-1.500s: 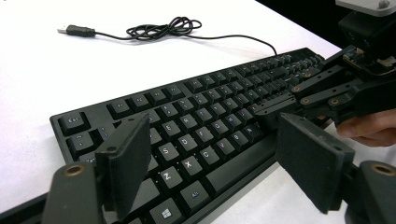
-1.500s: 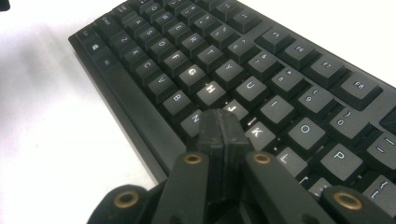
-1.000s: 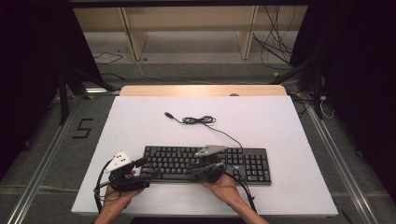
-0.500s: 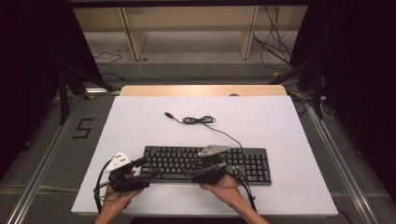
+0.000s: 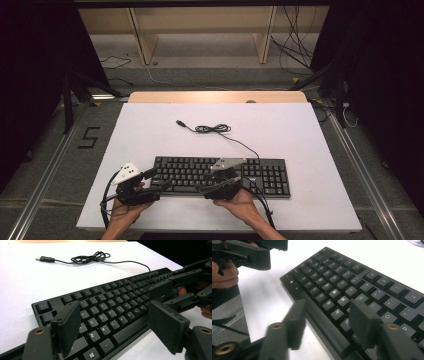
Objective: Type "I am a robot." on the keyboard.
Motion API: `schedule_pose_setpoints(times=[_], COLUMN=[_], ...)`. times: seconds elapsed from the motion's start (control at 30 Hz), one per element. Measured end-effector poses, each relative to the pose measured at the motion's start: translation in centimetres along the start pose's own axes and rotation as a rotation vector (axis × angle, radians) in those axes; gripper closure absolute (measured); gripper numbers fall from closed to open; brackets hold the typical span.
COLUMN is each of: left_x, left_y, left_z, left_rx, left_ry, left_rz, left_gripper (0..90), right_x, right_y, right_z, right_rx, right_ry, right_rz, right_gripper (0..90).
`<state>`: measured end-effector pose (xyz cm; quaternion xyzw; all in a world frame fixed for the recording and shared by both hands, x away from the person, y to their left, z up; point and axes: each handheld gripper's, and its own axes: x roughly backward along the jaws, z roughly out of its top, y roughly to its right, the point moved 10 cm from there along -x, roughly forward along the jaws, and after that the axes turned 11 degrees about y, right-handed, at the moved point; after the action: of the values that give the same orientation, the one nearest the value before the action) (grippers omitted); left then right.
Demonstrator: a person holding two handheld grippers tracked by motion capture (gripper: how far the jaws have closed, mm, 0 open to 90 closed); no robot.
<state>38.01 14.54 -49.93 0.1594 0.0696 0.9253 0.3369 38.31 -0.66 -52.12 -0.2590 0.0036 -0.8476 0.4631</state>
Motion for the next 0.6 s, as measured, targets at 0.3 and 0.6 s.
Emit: schedule_pose_setpoints(times=[0.3,0.6], left_x=[0.0,0.1], left_y=[-0.2,-0.6], left_z=[0.0,0.0], left_rx=[-0.003,-0.002], left_ry=[0.001,-0.001], left_rz=[0.005,0.026], left_gripper=[26.2,26.4], right_x=[-0.1,-0.5], right_y=[-0.4,-0.2], right_z=[-0.6,-1.4], right_rx=[0.041,0.059], right_ry=[-0.021,-0.063], right_rz=[-0.006,-0.026], right_gripper=[77.7,90.0])
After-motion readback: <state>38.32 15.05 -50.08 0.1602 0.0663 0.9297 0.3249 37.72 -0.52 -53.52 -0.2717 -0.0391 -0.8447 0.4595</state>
